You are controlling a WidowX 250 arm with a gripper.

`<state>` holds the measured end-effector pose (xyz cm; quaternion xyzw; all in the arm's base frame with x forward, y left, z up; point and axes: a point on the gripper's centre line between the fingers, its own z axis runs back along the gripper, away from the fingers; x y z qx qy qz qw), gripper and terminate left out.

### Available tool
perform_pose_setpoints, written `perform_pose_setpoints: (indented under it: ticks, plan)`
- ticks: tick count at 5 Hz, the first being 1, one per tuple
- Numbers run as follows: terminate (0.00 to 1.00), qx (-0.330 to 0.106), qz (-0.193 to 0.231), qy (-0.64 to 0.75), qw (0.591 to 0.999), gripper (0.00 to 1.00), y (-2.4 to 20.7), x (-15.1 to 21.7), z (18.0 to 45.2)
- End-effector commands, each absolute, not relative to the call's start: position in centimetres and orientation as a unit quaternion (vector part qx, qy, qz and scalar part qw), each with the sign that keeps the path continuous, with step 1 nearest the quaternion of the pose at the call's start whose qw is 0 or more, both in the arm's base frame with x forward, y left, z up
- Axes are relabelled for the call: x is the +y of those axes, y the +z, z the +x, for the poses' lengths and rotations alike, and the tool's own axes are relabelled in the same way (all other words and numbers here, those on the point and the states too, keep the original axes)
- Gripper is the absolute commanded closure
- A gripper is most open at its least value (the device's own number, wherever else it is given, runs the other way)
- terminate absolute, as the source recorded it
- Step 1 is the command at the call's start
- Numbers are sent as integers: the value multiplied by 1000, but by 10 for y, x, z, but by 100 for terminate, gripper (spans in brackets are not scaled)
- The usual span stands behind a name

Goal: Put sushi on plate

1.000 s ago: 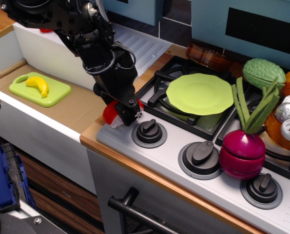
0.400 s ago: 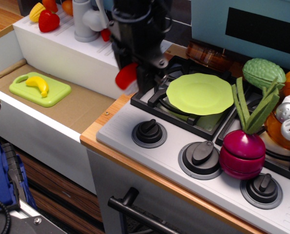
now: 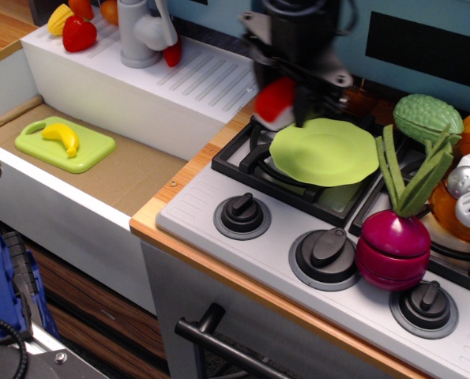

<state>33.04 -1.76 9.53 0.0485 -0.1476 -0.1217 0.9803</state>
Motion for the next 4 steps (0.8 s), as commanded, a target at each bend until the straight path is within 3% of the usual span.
perform_pose_setpoints:
  ticks: [1,2,3,4]
  plan:
    - [0,-180,36,-113,976,100,100,-24,353]
    - [0,-199,38,-101,974,0,93,-31,352]
    - [0,-208,16,-100,973,0,88,-29,354]
    - [100,-208,16,-100,973,0,88,-29,354]
